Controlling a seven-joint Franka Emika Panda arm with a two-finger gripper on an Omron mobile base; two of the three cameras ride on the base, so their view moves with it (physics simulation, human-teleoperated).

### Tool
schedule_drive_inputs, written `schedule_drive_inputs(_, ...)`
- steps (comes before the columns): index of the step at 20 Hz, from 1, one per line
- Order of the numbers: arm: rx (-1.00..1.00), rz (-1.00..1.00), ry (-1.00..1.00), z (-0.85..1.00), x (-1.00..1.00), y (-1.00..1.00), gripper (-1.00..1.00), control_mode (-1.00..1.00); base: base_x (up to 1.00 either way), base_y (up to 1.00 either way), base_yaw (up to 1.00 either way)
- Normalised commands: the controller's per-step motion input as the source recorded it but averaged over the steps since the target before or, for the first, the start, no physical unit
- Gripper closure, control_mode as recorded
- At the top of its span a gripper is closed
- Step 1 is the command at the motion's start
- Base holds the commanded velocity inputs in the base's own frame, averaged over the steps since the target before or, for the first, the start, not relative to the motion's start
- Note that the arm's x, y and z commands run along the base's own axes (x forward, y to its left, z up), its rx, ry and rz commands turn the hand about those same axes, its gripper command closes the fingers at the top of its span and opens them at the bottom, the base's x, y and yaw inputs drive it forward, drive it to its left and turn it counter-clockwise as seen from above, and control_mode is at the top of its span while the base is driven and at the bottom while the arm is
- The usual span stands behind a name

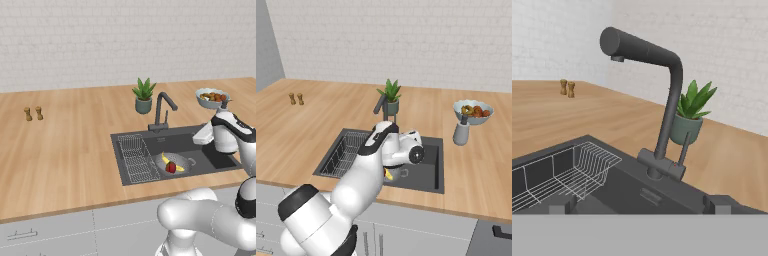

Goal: Put the colander in the sink, put the banana, mango in the colander, and turn on the sink faucet and pour water over the colander.

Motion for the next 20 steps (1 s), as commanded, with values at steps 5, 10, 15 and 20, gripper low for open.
schedule_drive_inputs(5,0.00,0.17,-0.23,0.12,0.48,0.00,-1.00,-1.00,0.00,0.00,0.00)
schedule_drive_inputs(10,0.00,0.11,-0.12,0.19,0.40,0.00,-1.00,-1.00,0.00,0.00,0.00)
schedule_drive_inputs(15,-0.01,0.04,-0.05,0.00,0.33,0.09,-1.00,-1.00,0.00,0.00,0.00)
schedule_drive_inputs(20,0.00,0.00,0.03,-0.02,0.43,0.06,-1.00,-1.00,0.00,0.00,0.00)
